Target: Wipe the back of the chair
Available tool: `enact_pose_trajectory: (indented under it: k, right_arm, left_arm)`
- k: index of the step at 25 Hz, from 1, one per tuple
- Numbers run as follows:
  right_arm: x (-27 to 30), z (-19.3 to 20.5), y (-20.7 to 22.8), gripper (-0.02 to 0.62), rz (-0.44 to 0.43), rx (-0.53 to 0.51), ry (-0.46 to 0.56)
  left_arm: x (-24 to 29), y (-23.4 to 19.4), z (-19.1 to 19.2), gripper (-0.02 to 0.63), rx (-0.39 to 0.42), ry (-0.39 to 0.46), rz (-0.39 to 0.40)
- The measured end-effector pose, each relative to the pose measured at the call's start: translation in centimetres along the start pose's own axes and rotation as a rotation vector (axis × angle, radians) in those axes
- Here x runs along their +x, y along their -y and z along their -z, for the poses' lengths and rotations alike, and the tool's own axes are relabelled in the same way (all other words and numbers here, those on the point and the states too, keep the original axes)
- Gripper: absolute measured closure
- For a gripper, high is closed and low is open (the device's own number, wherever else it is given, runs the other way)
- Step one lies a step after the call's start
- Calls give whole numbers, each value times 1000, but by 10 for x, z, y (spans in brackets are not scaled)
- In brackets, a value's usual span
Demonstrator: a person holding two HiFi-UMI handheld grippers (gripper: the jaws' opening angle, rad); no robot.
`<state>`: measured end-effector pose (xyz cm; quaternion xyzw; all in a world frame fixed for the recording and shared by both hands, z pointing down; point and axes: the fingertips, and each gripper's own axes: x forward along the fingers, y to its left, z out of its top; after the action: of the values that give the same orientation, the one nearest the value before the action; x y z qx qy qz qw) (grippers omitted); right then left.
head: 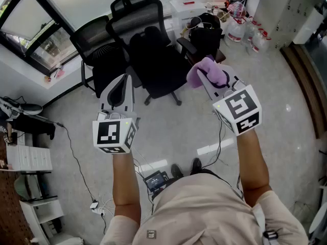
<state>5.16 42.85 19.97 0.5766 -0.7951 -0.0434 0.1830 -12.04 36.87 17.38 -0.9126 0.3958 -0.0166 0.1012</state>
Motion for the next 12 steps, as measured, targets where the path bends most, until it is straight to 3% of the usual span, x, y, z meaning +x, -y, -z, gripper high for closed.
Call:
enact_pose_trajectory:
  k: [12]
  right_arm:
    - [-3,13,29,580,-27,12,17]
  left_arm:
    - [22,21,0,600,14,-22,-25]
